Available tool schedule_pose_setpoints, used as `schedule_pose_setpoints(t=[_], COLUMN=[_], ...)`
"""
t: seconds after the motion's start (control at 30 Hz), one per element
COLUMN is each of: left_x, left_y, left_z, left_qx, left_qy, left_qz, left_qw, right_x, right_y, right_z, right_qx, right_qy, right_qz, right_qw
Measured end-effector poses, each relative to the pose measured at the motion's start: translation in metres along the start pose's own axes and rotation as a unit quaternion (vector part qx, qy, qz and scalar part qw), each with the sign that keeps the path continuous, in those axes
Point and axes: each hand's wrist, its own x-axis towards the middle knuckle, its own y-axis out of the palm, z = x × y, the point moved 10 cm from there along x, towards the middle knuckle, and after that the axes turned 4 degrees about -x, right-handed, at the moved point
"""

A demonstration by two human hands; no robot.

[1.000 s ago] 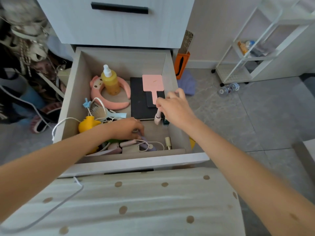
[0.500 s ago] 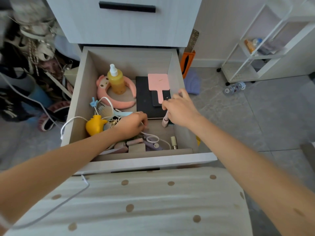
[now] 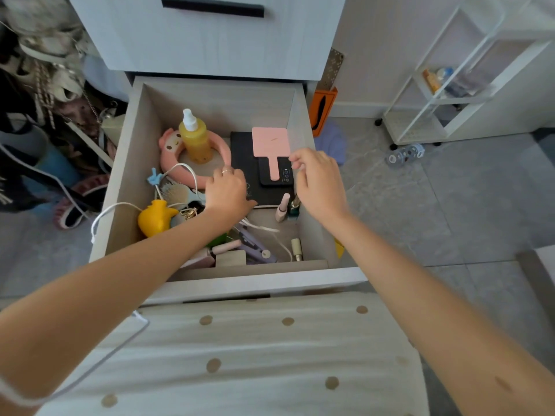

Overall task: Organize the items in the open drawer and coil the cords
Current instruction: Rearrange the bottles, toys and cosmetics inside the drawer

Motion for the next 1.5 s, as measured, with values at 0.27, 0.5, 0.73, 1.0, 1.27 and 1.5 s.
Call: schedule_pose_setpoints(t=[0.27,0.5,0.73,1.0,1.27,1.5], left_x=[0.004,0.004,0.002,-0.022,-0.067,-0.047], left_y=[0.038,0.059,0.065,0.036,0.073,0.033], left_z=[-0.064,-0.054,-0.046,-0.058,-0.048,-0.031], left_qx=[-0.195,-0.327,-0.389,-0.134,-0.009,-0.19], left_qy=[0.12,0.014,-0.017,0.114,0.315,0.264], left_qz=[0.108,0.071,0.086,0.129,0.322,0.274], left_qw=[0.967,0.942,0.917,0.976,0.893,0.905], right_x=[-0.001,0.001,0.0,0.0,0.0,0.0], right_y=[-0.009,-0.006,-0.007,-0.007,-0.004,-0.004], right_z=[-0.016,-0.017,-0.016,-0.017,-0.012,-0.005], right_qx=[0.012,0.011,0.003,-0.002,-0.046,-0.088], right_qy=[0.047,0.045,0.038,0.045,0.023,0.01], right_qz=[-0.07,-0.069,-0.076,-0.084,-0.073,-0.05], right_qw=[0.996,0.997,0.996,0.995,0.996,0.995])
